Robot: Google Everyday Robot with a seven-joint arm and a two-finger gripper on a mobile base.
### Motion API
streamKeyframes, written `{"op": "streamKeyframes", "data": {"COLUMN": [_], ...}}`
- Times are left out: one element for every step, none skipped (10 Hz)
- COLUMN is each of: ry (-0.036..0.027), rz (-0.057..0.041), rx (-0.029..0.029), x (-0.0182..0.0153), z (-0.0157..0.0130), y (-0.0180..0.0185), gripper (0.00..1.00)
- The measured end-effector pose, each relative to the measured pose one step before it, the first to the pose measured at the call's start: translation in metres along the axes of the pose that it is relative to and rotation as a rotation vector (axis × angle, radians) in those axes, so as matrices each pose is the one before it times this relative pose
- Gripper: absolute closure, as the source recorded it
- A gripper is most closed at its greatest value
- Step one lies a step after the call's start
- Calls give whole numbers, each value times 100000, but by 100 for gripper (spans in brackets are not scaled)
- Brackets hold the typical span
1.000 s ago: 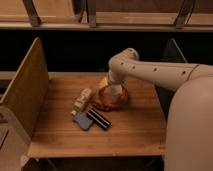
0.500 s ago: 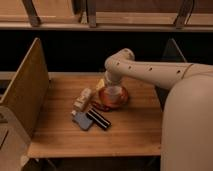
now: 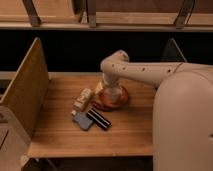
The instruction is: Pick up the ceramic cup
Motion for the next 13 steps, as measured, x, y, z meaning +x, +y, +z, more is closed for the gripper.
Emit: {"op": "streamKeyframes", "data": {"ry": [1401, 1725, 1233, 1384, 373, -756, -512, -473, -333, -276, -113, -165, -469], "rz": [-269, -218, -140, 4, -165, 79, 129, 239, 178, 672, 1020, 2490, 1489], "rx": [-1112, -2015, -1830, -1772, -686, 130, 313, 464, 980, 1148, 1120, 1775, 1463], "x": [46, 29, -3, 89, -102, -369, -175, -107, 1, 35, 115, 273, 59], "z": [855, 1043, 677, 780, 379, -44, -46, -55, -53, -118, -82, -173, -260], "y": [176, 432, 492, 210, -45, -325, -274, -360, -504, -494, -546, -1063, -768], "gripper": [20, 20, 20, 24, 32, 44, 52, 63, 75, 84, 92, 99, 100]}}
